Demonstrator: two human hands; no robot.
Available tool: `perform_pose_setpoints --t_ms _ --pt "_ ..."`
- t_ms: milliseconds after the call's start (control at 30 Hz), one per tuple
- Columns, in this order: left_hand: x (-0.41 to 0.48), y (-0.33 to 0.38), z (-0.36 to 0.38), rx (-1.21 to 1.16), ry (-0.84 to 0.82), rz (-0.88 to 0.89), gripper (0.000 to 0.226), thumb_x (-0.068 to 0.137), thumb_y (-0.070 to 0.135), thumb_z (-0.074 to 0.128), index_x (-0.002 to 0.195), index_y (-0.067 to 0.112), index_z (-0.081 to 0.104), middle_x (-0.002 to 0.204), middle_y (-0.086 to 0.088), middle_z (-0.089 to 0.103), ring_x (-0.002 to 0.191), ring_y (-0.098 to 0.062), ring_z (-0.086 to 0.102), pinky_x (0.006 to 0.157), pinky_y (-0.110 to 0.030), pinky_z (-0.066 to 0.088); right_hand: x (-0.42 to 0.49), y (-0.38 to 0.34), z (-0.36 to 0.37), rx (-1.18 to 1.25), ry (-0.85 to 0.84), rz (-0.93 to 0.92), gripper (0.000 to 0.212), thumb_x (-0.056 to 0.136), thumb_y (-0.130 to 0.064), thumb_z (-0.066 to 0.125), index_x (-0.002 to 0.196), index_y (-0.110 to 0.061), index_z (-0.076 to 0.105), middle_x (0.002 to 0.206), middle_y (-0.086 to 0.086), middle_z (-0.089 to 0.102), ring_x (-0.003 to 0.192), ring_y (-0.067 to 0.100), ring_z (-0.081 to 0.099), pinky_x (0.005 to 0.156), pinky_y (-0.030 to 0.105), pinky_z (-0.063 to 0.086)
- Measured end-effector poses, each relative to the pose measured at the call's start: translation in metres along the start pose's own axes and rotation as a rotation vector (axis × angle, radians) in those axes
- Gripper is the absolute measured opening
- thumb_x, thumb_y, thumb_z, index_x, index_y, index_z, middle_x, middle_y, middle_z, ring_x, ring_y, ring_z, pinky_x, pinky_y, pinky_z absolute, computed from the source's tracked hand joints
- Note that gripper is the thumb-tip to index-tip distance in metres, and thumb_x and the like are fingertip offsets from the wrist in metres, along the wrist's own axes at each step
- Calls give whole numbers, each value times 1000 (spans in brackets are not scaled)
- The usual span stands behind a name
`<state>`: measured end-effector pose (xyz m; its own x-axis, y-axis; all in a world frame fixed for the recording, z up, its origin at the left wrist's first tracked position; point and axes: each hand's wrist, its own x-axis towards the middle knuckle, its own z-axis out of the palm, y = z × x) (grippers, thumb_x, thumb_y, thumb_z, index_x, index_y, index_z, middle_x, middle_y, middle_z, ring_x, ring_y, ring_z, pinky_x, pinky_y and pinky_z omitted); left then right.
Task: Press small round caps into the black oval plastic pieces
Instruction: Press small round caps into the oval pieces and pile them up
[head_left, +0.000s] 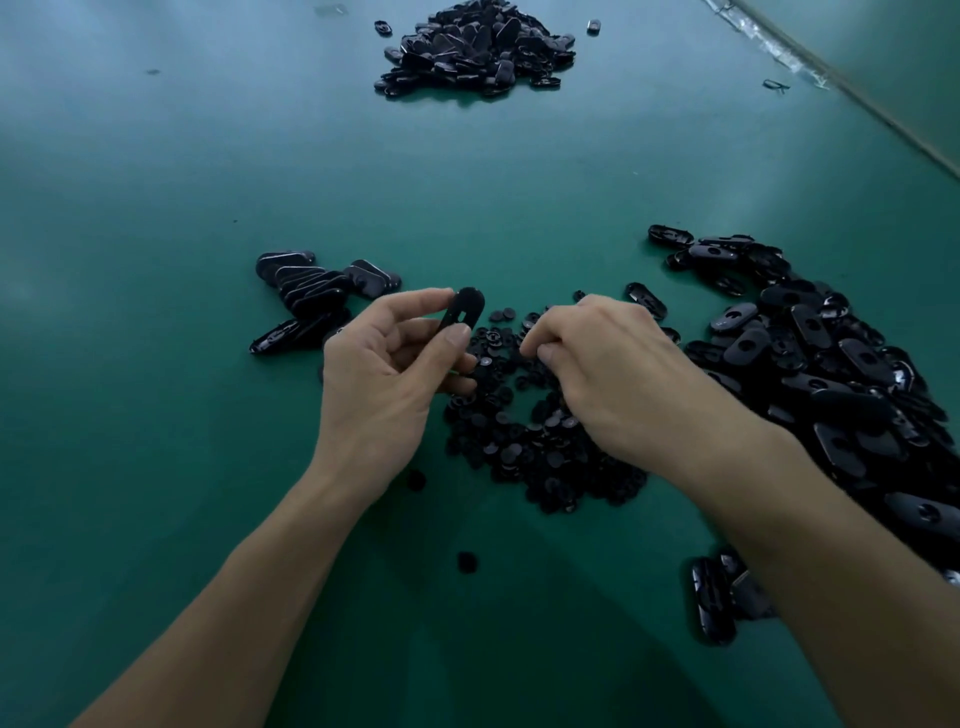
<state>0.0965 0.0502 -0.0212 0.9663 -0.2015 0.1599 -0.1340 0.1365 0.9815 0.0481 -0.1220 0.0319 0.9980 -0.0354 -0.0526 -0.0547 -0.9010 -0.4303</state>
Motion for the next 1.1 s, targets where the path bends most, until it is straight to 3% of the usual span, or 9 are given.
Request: perform_pose_setpoints --t_ms 233,433,533,667,833,900,1100 --pt "-1 2 2 3 7 -16 18 91 -1 67 100 15 69 79 2 75 69 -11 71 63 -22 58 0 -2 -3 111 15 -23 22 105 -20 43 99 -28 63 98 -2 57 87 9 53 67 19 38" --pt "-4 5 3 -6 -47 -65 19 80 12 74 98 15 71 76 -3 77 68 -16 74 65 -23 58 -1 -13 -5 314 109 -53 21 102 -19 50 99 -28 69 87 -5 69 79 12 68 76 39 57" --pt "-5 6 4 -27 -64 -68 21 77 16 74 98 14 72 78 -5 77 70 -18 75 66 -22 58 -1 -13 -4 310 144 -80 19 100 -16 55 103 -25 73 83 -6 71 77 11 69 74 36 58" --pt "-4 3 3 -55 -73 -67 17 83 3 72 98 11 72 82 -7 77 73 -19 75 68 -25 59 -1 -14 -1 327 194 -93 18 99 -17 58 102 -24 73 84 -7 72 82 7 68 74 34 58" --pt "-5 2 4 -84 -76 -61 16 84 1 72 94 13 72 82 -6 77 73 -19 74 66 -25 58 -1 -20 2 280 280 -139 15 96 -19 63 96 -29 75 88 -10 62 80 2 57 73 10 43" --pt "-6 2 6 -78 -83 -46 16 85 0 71 95 12 72 84 -5 77 73 -17 74 66 -25 59 0 -22 5 290 297 -129 16 95 -17 63 96 -27 76 87 -8 62 80 2 57 74 7 42" --pt "-6 3 7 -110 -67 -61 18 78 15 73 95 11 73 86 -4 78 77 -18 72 77 -39 62 -3 -27 11 346 320 -99 11 93 -15 65 94 -22 73 83 -8 69 79 7 64 75 25 52"
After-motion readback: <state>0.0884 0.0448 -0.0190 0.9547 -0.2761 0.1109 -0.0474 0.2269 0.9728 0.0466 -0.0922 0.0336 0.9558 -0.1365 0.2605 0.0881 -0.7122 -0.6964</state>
